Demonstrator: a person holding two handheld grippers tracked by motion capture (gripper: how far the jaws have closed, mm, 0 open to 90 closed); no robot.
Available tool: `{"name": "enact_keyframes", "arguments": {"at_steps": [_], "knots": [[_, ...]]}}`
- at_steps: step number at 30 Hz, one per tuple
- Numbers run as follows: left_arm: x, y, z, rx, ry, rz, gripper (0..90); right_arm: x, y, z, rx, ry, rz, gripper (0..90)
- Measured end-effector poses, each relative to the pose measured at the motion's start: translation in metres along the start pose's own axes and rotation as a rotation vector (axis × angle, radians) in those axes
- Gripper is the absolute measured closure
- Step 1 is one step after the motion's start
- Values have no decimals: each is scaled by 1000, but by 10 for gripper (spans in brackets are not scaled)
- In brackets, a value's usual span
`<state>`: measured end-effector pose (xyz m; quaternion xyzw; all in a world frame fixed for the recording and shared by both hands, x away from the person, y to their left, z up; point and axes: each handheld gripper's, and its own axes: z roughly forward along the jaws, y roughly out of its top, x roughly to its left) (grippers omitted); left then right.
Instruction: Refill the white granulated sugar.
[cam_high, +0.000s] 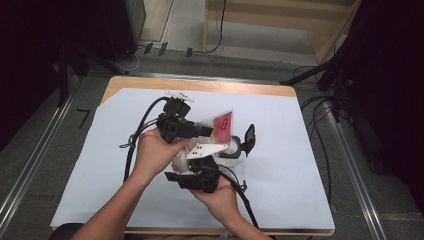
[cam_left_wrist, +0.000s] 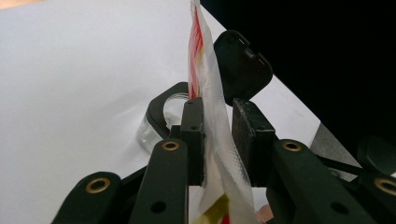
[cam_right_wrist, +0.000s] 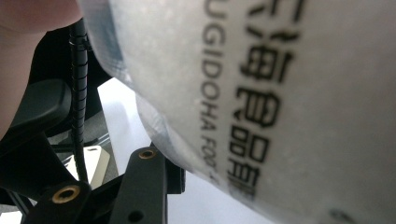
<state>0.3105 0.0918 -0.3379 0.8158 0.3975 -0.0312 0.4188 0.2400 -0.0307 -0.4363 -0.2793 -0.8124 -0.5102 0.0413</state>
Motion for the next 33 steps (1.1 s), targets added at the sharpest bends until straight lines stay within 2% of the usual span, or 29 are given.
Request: {"name": "enact_keyframes", "arguments": {"at_steps": [15, 33], "knots": [[0, 0, 0, -5, 8, 4, 767, 0, 0, 0, 2, -3, 1, 639], [-3, 1, -3, -15, 19, 5, 762, 1, 2, 1, -10, 15, -1, 638]]}}
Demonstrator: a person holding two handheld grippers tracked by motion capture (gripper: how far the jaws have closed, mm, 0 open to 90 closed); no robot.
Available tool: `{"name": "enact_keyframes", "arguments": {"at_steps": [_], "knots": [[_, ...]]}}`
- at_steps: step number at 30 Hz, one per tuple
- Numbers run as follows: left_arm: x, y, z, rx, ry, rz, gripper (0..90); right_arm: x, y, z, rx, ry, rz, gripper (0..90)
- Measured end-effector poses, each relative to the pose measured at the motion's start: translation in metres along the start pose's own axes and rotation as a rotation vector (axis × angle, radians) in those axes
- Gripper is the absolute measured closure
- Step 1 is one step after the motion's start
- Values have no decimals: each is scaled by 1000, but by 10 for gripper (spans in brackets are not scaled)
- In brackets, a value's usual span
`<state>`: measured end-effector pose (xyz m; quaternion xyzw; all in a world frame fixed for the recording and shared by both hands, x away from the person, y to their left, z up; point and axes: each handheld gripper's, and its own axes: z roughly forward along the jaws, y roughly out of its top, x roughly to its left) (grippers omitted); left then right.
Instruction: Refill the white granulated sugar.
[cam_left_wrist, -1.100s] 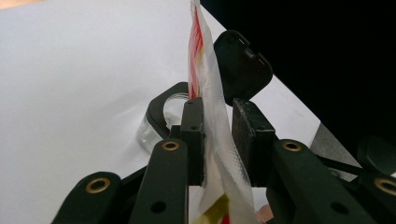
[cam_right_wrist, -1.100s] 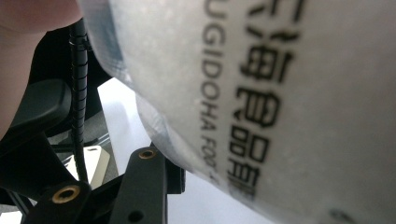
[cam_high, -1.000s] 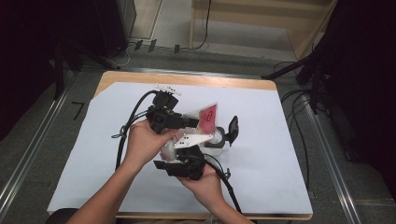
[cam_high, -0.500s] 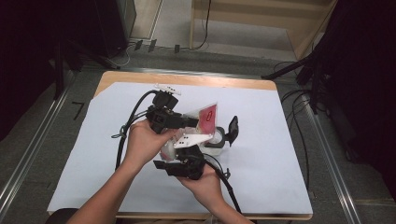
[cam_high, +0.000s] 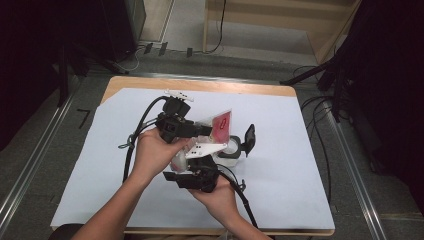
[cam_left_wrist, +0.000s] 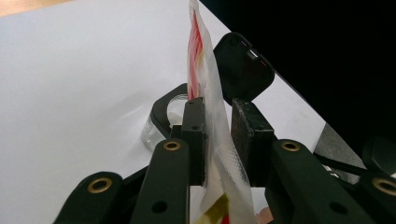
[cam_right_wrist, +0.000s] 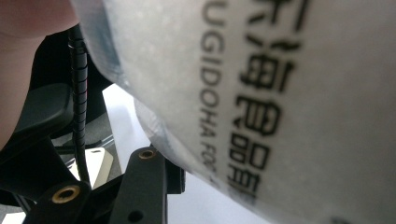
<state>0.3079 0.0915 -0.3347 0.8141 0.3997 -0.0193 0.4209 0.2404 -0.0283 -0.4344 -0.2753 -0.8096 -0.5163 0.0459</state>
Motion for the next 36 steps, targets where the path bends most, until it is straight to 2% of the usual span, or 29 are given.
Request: {"name": "enact_keyframes", "arguments": {"at_steps": [5, 11, 15, 23, 36], "knots": [[-1, 0, 0, 9, 11, 5, 761, -1, 0, 0, 4, 2, 4, 637], [0, 0, 1, 2, -3, -2, 754, 0, 0, 0, 5, 5, 8, 638], [-1, 0, 0, -5, 9, 6, 758, 0, 0, 0, 5, 5, 8, 638], [-2, 1, 1, 11, 12, 4, 757, -1, 0, -1, 7, 9, 9, 639], [0, 0, 1, 4, -1, -1, 755, -1, 0, -1, 9, 10, 8, 639]]}}
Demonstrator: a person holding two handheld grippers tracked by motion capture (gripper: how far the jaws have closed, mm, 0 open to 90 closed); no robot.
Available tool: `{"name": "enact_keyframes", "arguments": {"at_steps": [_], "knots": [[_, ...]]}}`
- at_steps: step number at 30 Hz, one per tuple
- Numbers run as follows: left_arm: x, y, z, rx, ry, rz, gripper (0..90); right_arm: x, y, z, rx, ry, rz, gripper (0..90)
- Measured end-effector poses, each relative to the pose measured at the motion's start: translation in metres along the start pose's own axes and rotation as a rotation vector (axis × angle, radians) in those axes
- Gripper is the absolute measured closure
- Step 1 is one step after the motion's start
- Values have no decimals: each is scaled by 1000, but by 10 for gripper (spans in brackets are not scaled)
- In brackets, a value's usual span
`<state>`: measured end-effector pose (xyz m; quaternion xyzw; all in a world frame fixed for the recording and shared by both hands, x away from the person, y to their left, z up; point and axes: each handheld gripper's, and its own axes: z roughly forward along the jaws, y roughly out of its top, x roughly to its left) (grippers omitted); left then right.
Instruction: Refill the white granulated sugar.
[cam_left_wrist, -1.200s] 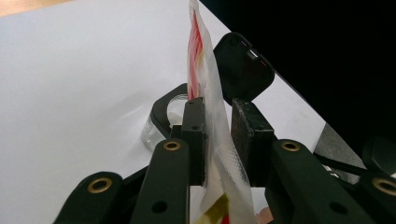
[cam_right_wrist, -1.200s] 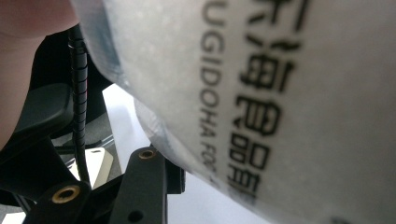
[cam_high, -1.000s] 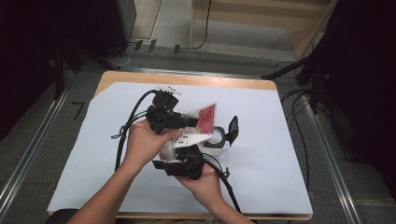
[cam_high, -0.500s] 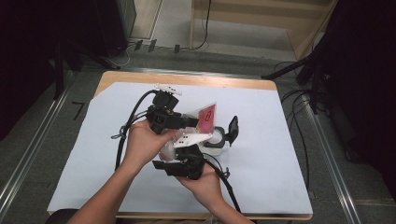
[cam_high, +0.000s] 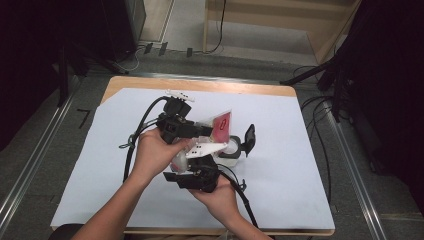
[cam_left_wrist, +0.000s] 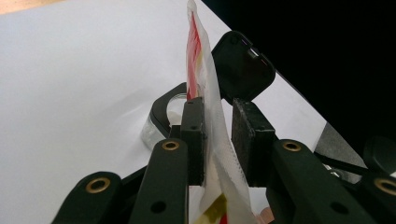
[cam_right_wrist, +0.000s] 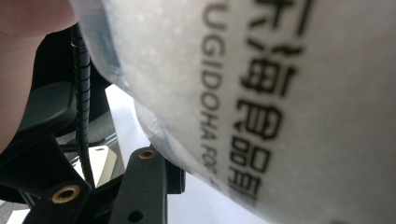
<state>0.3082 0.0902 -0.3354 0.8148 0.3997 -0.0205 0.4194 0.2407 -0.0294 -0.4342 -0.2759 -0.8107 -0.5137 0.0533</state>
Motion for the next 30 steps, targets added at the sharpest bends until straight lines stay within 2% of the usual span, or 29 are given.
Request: {"name": "enact_keyframes", "arguments": {"at_steps": [11, 22, 30], "knots": [[0, 0, 0, 0, 4, -3, 757, 0, 0, 0, 0, -5, -6, 638], [1, -1, 1, -9, 4, -5, 766, 1, -1, 0, 7, -31, -33, 637], [-1, -1, 0, -11, 1, -4, 762, 1, -1, 0, 5, -27, -21, 639]]}}
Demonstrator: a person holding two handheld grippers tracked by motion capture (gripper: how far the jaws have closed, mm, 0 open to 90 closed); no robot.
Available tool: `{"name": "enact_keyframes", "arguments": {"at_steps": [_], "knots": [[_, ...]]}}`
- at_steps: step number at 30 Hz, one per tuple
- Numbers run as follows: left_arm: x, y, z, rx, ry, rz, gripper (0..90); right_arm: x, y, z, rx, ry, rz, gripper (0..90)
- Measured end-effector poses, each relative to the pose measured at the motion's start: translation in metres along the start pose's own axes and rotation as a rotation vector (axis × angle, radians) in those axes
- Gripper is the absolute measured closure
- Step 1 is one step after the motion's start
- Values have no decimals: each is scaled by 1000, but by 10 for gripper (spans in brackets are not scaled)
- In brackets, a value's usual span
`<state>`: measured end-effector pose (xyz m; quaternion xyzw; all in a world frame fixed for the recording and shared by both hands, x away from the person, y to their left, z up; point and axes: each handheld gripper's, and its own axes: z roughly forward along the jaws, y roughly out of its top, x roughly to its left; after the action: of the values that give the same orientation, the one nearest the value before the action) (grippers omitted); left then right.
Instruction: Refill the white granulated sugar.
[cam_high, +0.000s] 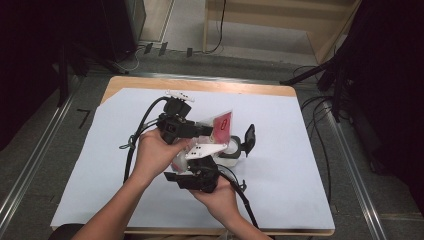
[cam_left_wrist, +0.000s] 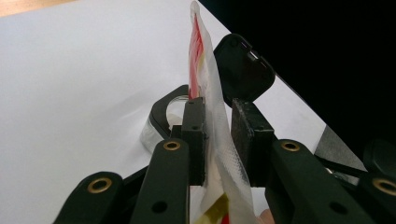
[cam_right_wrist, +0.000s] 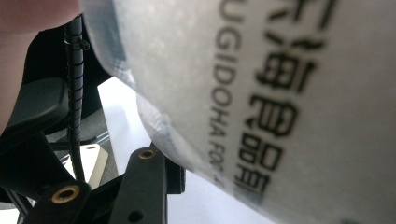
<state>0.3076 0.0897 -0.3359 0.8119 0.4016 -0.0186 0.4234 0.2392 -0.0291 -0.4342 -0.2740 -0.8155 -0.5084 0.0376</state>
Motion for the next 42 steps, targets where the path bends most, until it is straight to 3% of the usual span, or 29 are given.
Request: {"name": "enact_keyframes", "arguments": {"at_steps": [17, 42], "knots": [[-6, 2, 0, 6, 21, 21, 757, 0, 1, -2, -15, 19, 29, 640], [-9, 2, 1, -8, 21, 31, 758, 1, 0, -2, -16, 5, 2, 637]]}}
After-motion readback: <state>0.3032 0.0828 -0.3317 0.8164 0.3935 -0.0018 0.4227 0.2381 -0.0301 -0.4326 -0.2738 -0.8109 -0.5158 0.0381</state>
